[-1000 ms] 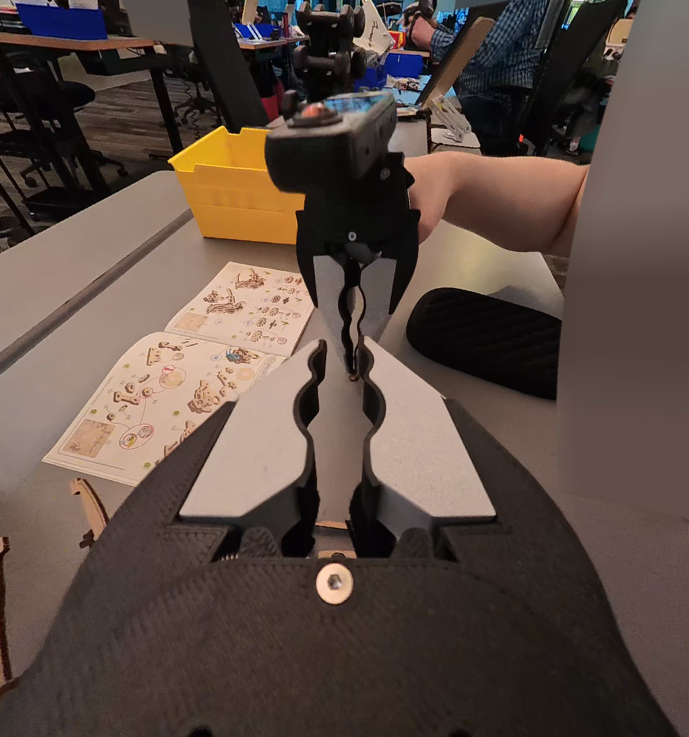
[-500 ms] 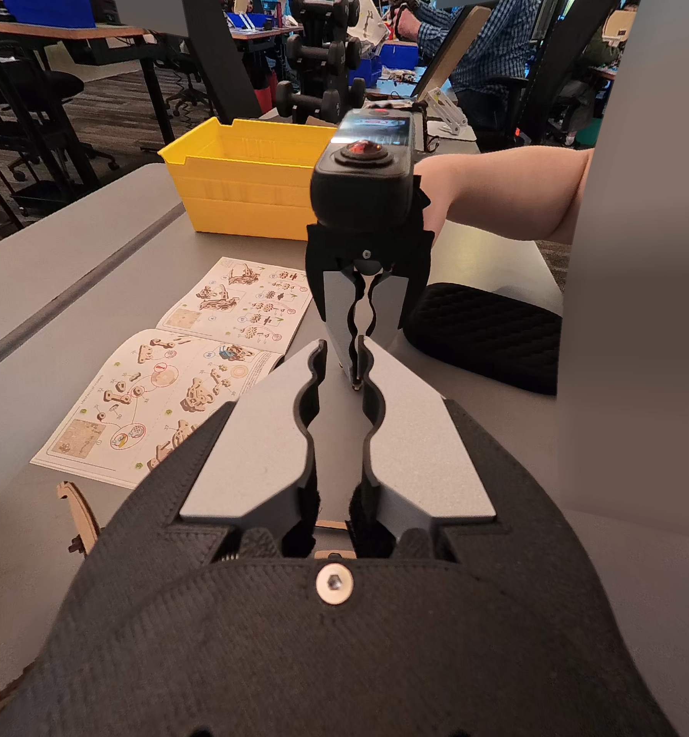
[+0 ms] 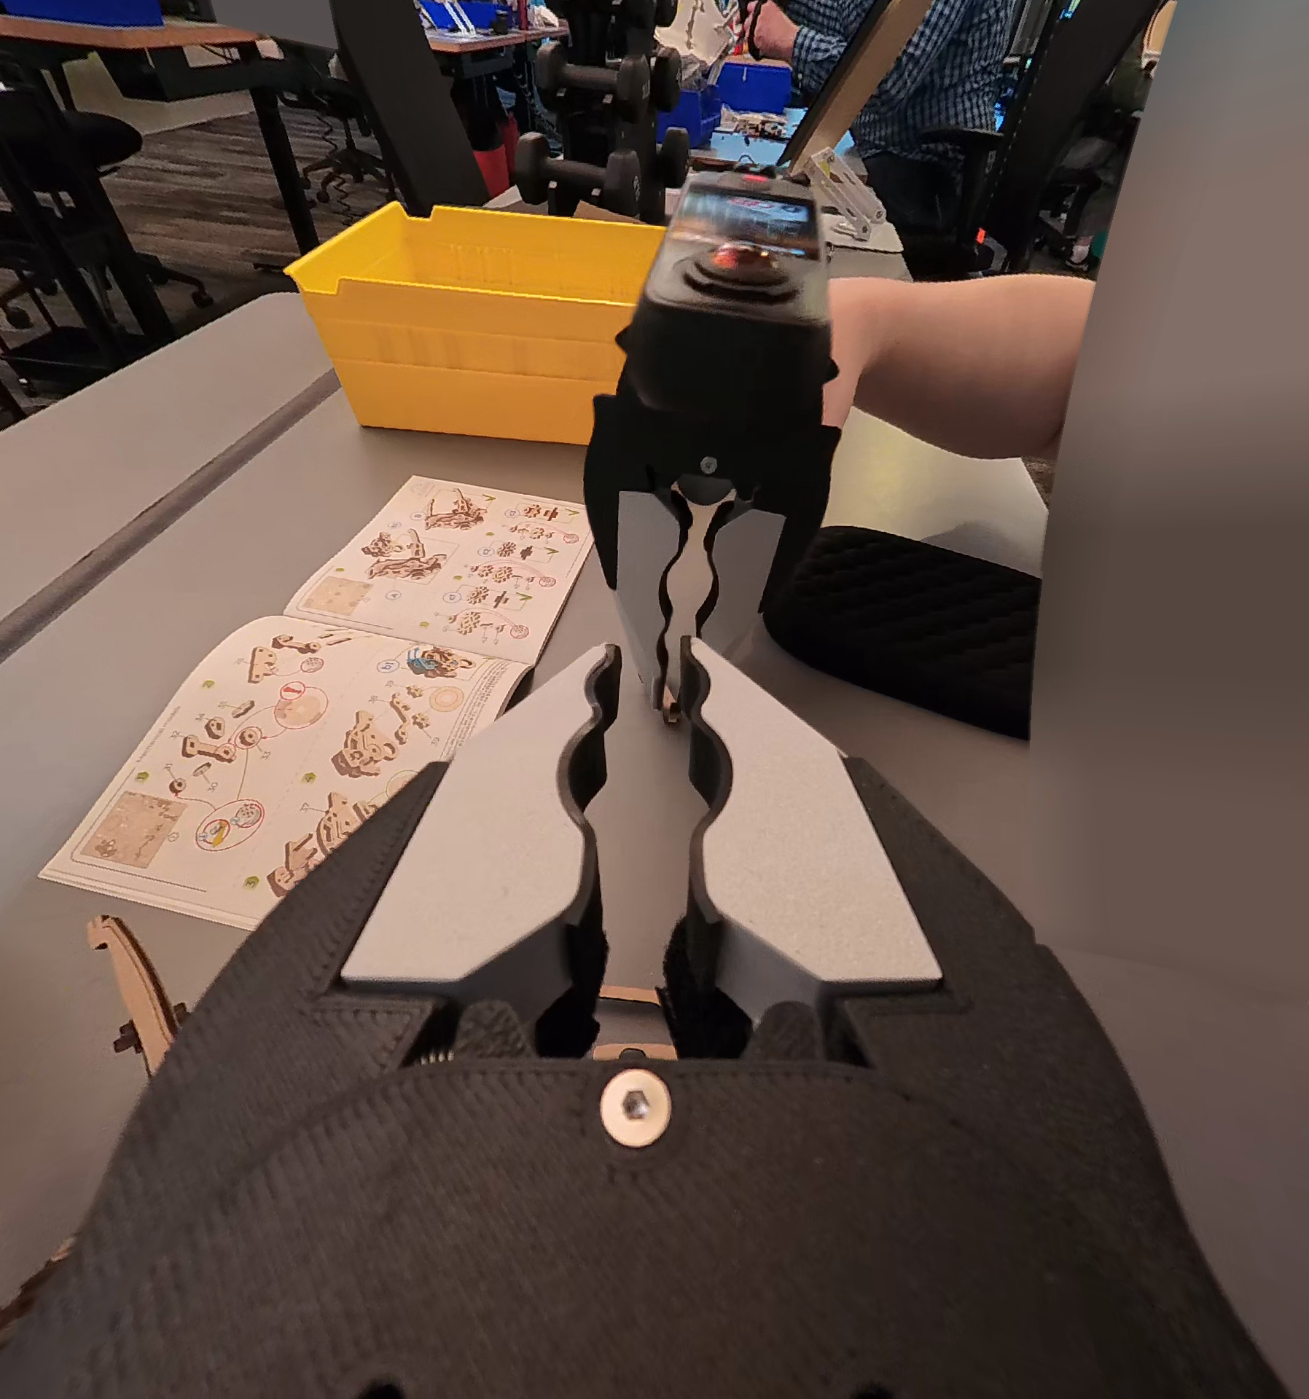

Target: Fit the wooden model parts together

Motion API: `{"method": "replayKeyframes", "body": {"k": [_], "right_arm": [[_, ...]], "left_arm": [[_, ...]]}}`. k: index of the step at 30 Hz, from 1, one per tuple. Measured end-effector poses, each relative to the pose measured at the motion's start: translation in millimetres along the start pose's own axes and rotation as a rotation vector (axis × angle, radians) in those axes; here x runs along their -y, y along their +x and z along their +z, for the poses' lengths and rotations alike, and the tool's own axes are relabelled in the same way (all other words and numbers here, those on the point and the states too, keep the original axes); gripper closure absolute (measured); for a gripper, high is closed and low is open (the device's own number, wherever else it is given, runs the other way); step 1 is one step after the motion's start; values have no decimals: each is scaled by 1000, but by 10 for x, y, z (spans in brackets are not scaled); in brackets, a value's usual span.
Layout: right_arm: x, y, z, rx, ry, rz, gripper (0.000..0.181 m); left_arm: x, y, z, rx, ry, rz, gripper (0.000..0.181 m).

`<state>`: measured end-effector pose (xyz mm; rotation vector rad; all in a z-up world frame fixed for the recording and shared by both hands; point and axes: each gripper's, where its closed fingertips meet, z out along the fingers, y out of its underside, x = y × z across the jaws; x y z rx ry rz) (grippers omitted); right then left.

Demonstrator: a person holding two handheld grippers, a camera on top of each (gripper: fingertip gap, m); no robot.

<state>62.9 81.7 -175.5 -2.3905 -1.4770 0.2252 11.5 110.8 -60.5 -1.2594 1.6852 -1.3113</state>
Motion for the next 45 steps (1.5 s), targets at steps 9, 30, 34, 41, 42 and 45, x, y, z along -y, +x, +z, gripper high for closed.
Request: {"method": "replayKeyframes", "body": {"k": [9, 30, 34, 41, 42, 45], "right_arm": [[51, -44, -83, 51, 50, 56, 170], [-4, -46, -52, 76, 17, 159, 179], [2, -55, -47, 90, 25, 169, 179], [13, -76, -71, 99, 30, 148, 178], [8, -81, -73, 101, 28, 146, 178], [-4, -91, -61, 103, 23, 136, 176]], "left_arm": [[5, -2, -1, 2, 1, -1, 168], [-14, -4, 3, 3, -9, 3, 168], [-11, -3, 1, 3, -9, 2, 168], [-13, 0, 4, 2, -10, 4, 168], [-13, 0, 4, 2, -10, 4, 168], [-11, -1, 1, 3, -9, 4, 168]]}}
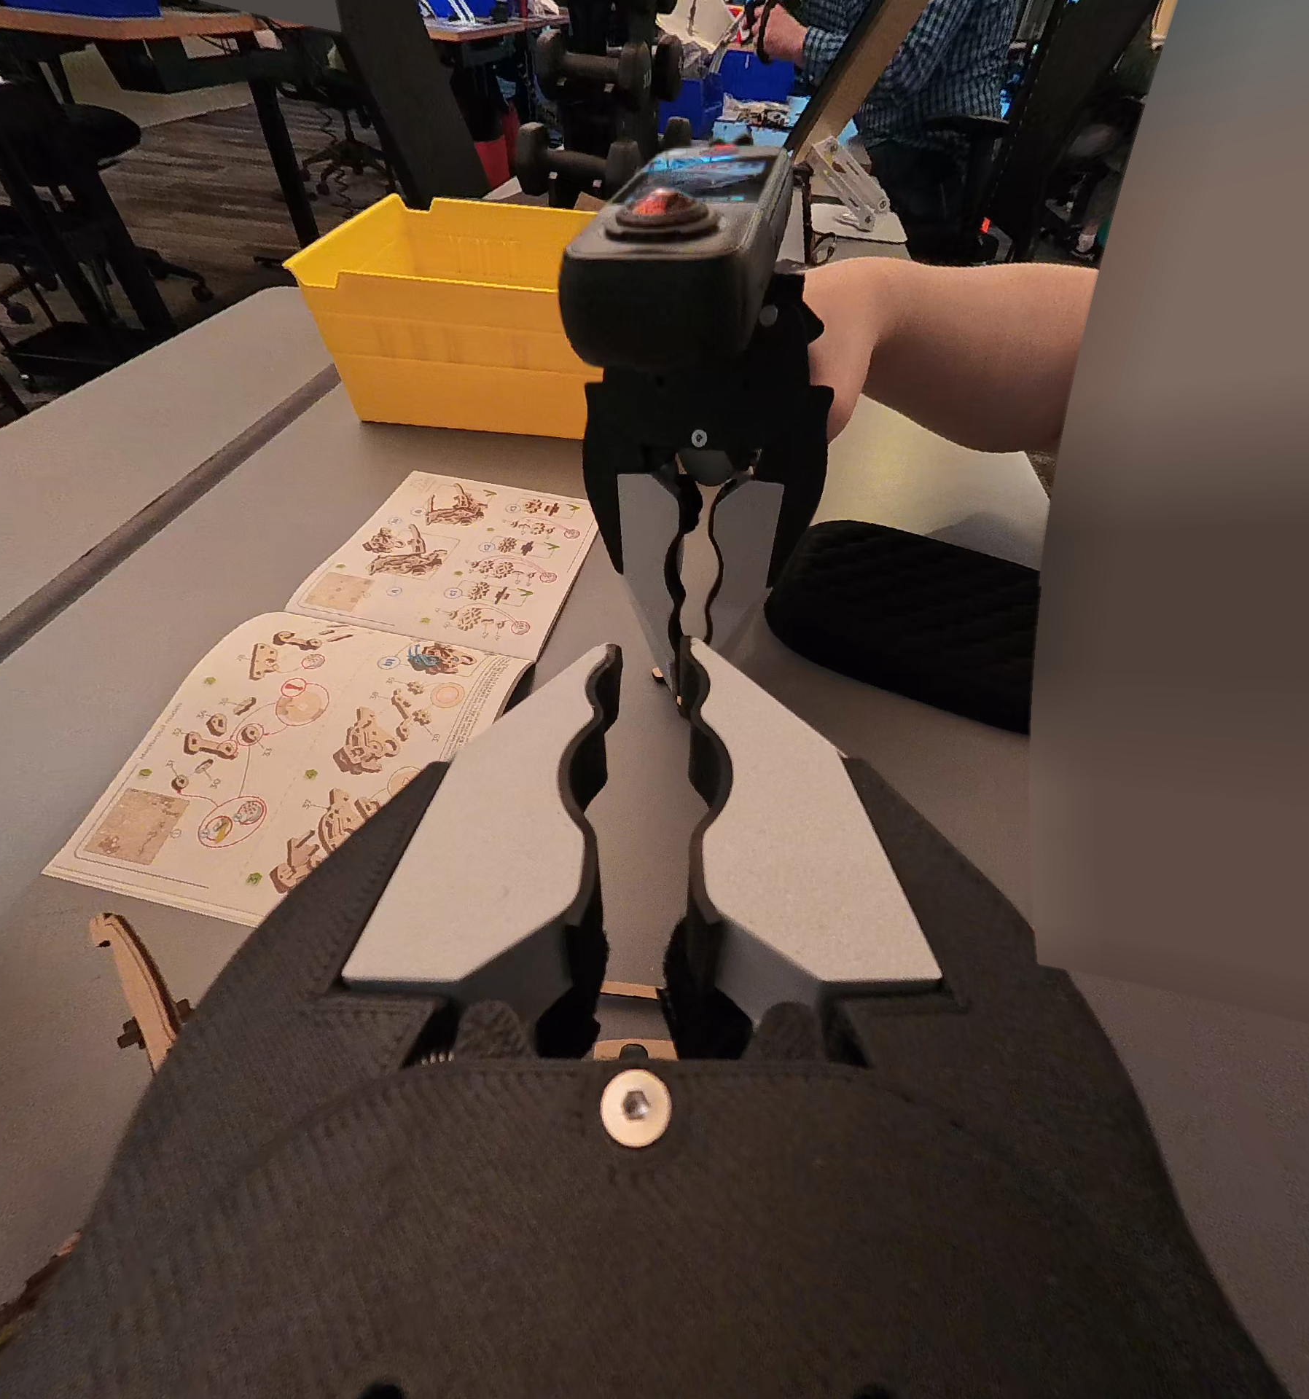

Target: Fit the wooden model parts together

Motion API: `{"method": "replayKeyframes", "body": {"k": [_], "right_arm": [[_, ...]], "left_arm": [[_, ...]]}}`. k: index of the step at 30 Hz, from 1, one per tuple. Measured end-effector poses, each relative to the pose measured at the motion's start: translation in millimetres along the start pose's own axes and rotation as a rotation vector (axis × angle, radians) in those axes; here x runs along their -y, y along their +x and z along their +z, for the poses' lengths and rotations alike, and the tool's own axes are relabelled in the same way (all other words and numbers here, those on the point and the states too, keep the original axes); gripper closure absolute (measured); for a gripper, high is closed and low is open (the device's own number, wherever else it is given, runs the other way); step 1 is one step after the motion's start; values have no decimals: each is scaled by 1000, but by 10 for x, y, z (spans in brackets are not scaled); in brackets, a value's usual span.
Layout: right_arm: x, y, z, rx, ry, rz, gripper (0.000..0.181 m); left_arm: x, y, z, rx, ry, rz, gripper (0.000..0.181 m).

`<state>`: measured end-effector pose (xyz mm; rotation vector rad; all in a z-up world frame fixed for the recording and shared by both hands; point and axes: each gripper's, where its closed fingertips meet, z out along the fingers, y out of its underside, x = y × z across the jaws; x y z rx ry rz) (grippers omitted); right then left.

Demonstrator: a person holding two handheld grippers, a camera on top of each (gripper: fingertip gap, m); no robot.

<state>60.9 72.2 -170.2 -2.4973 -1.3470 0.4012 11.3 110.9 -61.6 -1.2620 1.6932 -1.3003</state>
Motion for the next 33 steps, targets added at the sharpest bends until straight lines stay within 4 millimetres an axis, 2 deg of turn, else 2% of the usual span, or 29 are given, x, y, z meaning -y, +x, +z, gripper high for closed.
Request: {"method": "replayKeyframes", "body": {"k": [14, 21, 23, 28, 30, 31, 33], "right_arm": [[-24, 12, 21, -41, -25, -36, 180], [40, 0, -47, -118, -67, -84, 181], [-41, 37, 38, -142, -122, -95, 179], [19, 43, -58, -229, -109, -152, 181], [-60, 41, 25, -222, -142, -139, 181], [-18, 47, 31, -226, -110, -142, 181], [-59, 71, -31, -244, -135, -128, 181]], "left_arm": [[-6, 3, 5, 0, -3, 1, 168], [-3, 4, 3, 0, -2, 1, 168], [3, 7, 2, -1, 0, 1, 168], [19, 8, -10, -1, 5, 2, 168], [21, 7, -12, -2, 7, 0, 168], [24, 10, -12, -3, 8, 0, 168], [25, 15, -11, -5, 8, 1, 168]]}}
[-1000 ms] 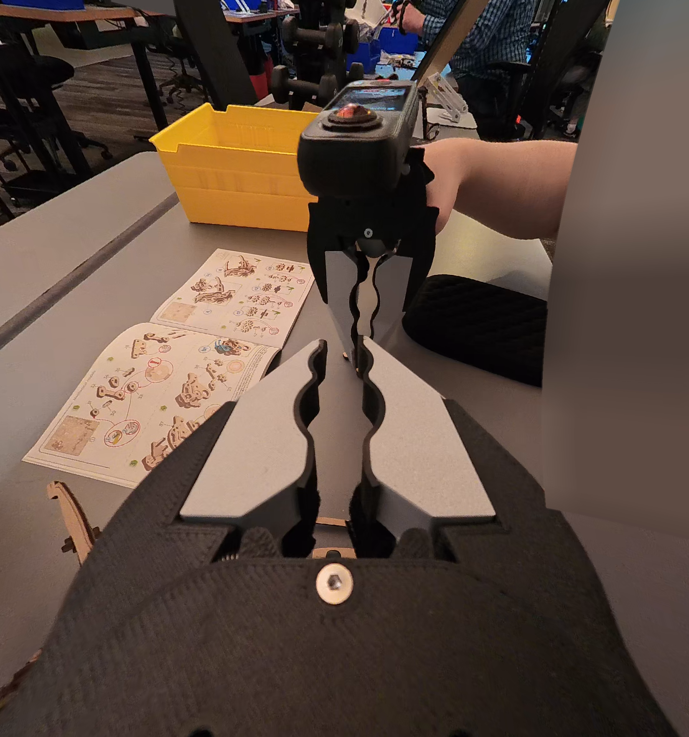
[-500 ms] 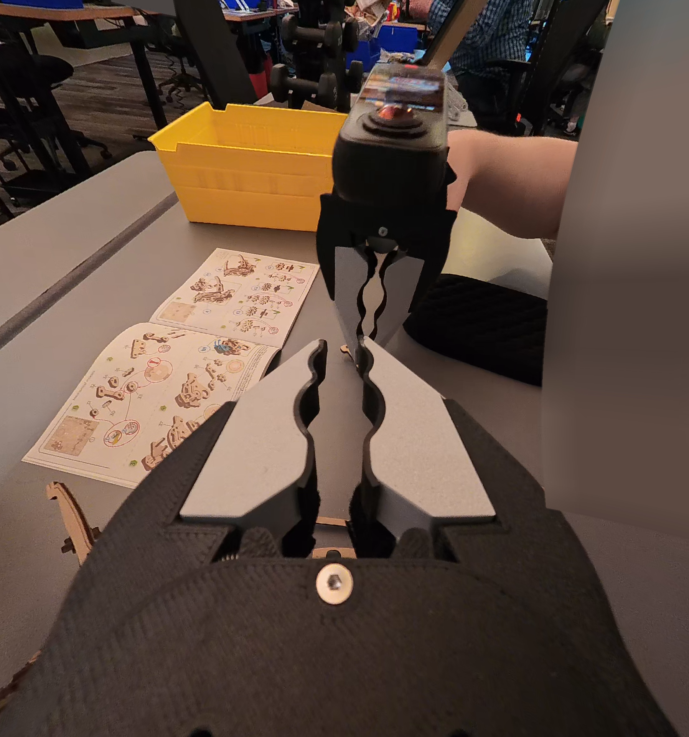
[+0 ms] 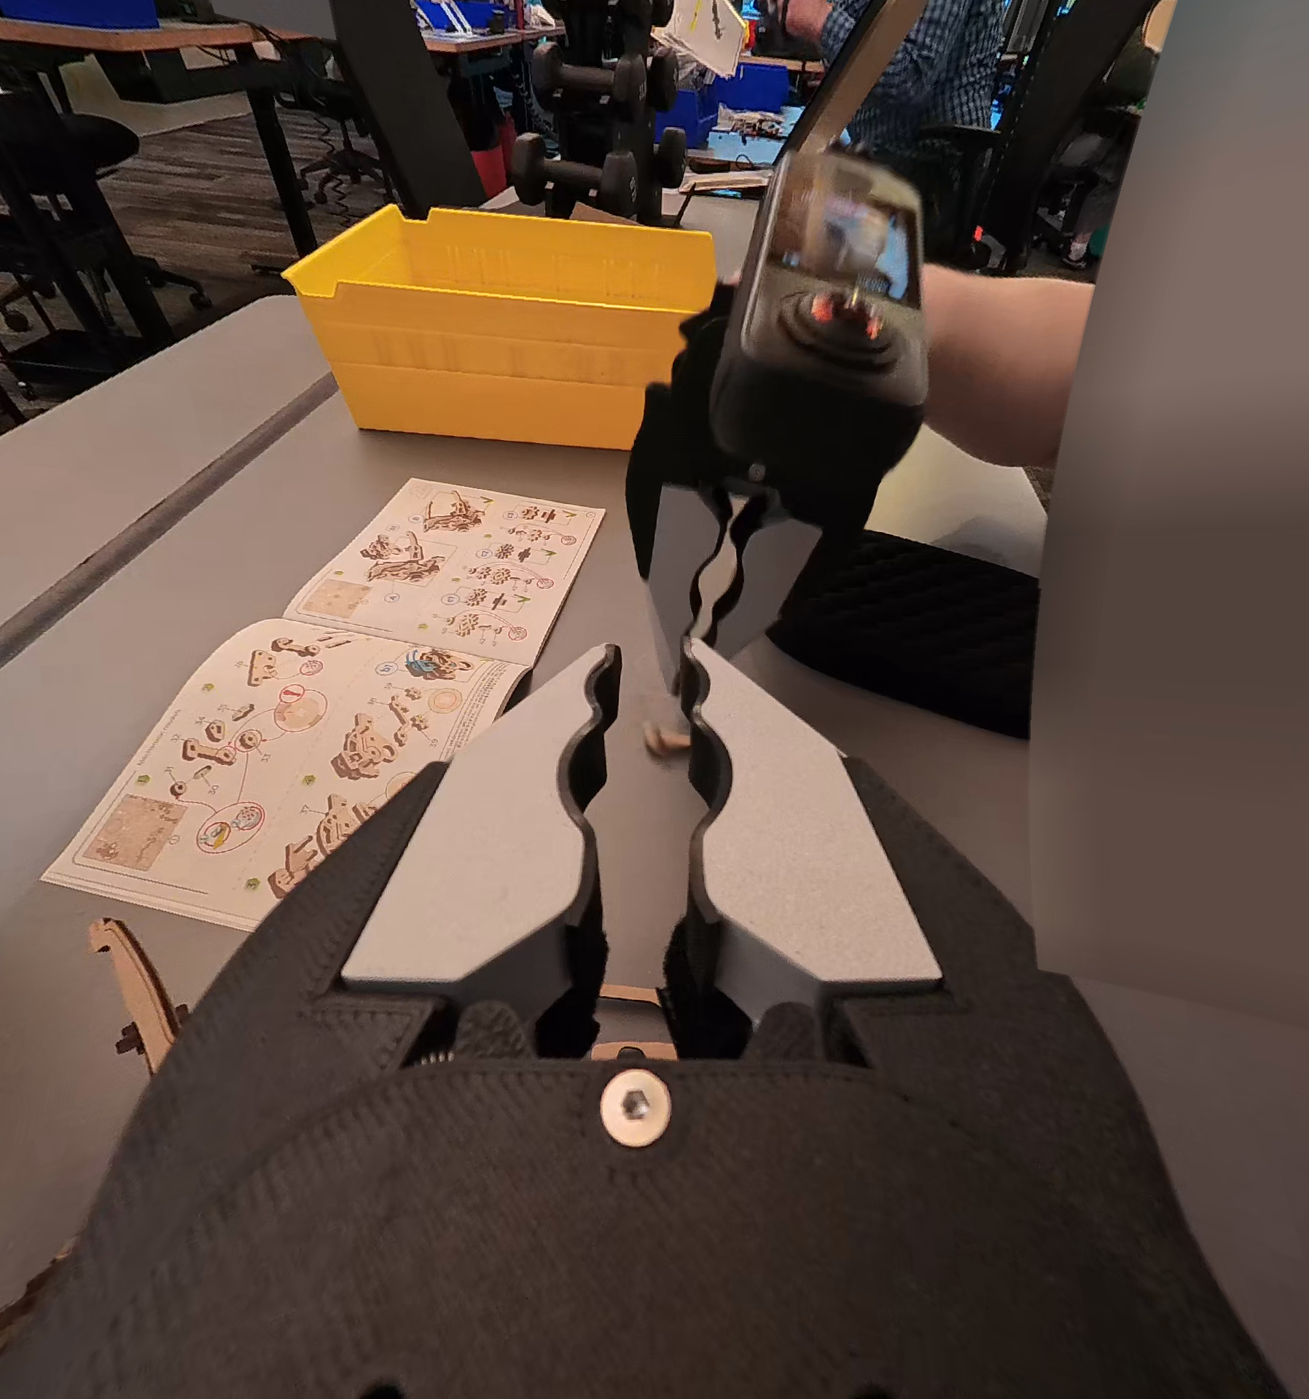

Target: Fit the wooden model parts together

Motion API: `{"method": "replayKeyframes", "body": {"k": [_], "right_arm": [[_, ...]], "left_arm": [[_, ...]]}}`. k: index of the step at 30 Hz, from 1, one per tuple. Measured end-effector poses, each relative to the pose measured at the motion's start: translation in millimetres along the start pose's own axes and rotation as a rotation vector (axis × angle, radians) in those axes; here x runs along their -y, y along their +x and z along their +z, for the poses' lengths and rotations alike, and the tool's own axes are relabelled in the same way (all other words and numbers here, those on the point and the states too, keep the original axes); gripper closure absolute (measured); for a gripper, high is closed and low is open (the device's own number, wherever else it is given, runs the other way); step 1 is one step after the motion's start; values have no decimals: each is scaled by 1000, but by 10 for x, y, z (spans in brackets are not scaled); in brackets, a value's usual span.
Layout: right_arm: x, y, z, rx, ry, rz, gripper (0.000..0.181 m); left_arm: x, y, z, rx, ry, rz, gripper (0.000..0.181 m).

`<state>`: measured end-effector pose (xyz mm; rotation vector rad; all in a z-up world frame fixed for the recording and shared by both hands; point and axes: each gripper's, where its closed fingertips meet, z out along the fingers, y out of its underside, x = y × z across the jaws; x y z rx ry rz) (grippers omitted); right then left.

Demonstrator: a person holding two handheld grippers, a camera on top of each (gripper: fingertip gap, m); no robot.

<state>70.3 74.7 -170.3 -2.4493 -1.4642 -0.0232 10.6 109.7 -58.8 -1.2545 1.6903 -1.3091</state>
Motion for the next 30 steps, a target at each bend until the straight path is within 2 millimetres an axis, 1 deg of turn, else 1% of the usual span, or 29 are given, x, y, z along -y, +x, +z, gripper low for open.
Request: {"method": "replayKeyframes", "body": {"k": [1, 2, 3, 5, 9, 12, 13, 15, 16, 19, 23, 30], "right_arm": [[35, 15, -46, -9, 32, 3, 181], [66, -21, -64, 22, 61, 18, 181], [41, -32, -45, 42, 47, 37, 181], [-12, 4, -19, 20, 29, 24, 181], [236, -82, -155, 106, 195, 67, 181], [363, -173, -234, 172, 293, 38, 181], [392, -171, -236, 168, 315, 28, 181], [398, -229, -191, 195, 305, 18, 181], [412, -224, -159, 191, 300, 28, 179], [483, -253, -95, 234, 305, 95, 173], [454, -283, -23, 256, 265, 132, 173], [448, -297, 20, 246, 231, 191, 175]], "left_arm": [[-2, 0, 1, 0, -1, 1, 168], [-2, 3, 3, -1, -1, 1, 168], [-4, 2, 4, -1, -2, -1, 168], [-6, 4, 6, -3, -3, -2, 168], [-10, -9, 2, -1, -3, -9, 167], [-20, -13, 2, -3, -6, -16, 166], [-21, -14, 2, -2, -6, -16, 166], [-28, -9, 6, -4, -12, -16, 166], [-33, -6, 11, -5, -14, -17, 166], [-42, 3, 22, -5, -19, -15, 166], [-46, 5, 23, -6, -22, -14, 166], [-41, -8, 10, -3, -18, -17, 166]]}}
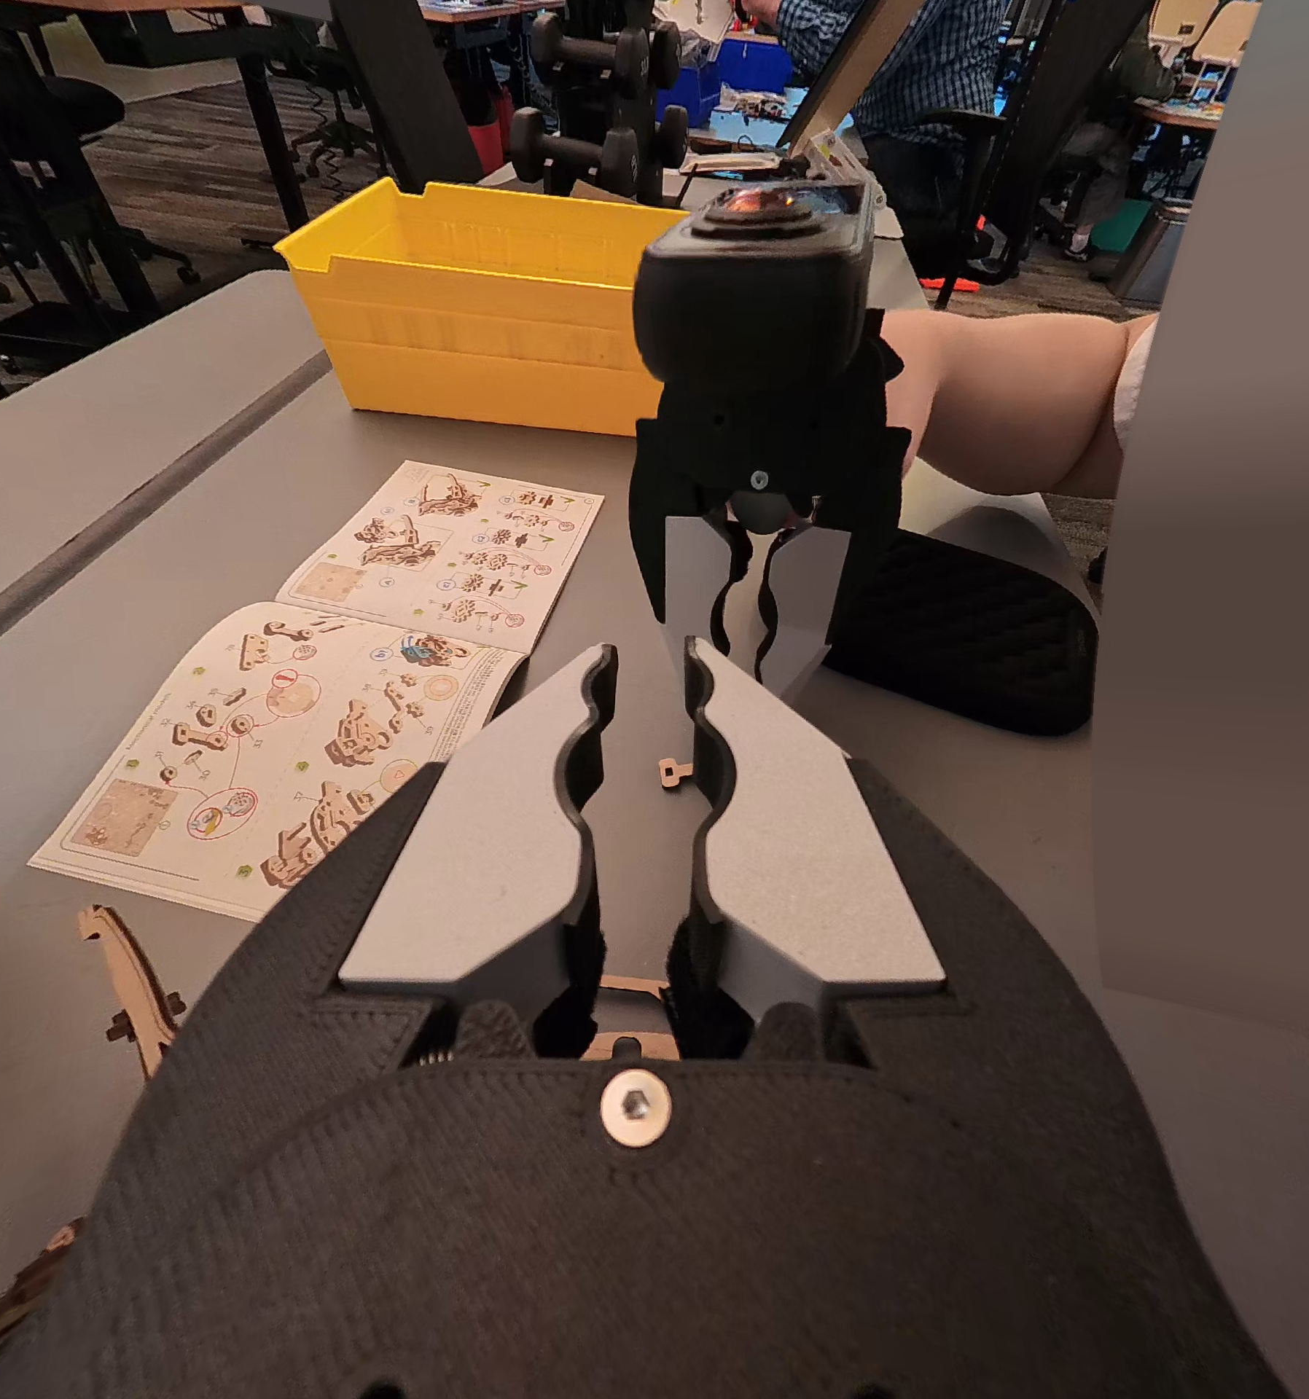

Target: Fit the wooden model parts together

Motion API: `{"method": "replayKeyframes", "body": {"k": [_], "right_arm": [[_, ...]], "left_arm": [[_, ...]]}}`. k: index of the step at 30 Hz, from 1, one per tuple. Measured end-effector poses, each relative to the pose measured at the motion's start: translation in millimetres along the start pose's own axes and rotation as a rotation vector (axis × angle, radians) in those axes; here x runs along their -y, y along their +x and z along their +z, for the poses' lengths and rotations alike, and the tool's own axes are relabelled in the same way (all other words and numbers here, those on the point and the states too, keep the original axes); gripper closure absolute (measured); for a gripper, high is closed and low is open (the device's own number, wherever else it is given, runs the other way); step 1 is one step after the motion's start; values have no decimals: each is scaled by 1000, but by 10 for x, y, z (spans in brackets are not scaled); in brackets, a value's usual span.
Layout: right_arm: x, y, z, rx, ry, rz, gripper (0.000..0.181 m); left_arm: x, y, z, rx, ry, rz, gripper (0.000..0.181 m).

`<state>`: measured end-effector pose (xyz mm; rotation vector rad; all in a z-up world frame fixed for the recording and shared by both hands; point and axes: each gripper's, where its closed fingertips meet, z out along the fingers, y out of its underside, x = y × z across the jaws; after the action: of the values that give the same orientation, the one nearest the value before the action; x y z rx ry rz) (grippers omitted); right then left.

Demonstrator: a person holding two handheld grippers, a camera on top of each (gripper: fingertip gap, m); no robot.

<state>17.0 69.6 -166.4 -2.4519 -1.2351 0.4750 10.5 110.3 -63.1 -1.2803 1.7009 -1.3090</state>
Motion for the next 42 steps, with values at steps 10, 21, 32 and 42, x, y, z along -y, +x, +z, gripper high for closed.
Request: {"method": "replayKeyframes", "body": {"k": [10, 21, 32, 42], "right_arm": [[-16, 28, 20, -80, -37, -8, 180], [-36, 50, 41, -104, -75, 38, 177], [16, 24, -14, -91, -54, 59, 172], [19, -3, 60, -92, -69, 89, 177]], "left_arm": [[5, 6, 0, 1, 0, 4, 166], [5, 1, -3, 4, -2, 7, 166], [6, 6, -3, 3, -3, 10, 166], [10, 0, -13, 5, -1, 11, 166]]}}
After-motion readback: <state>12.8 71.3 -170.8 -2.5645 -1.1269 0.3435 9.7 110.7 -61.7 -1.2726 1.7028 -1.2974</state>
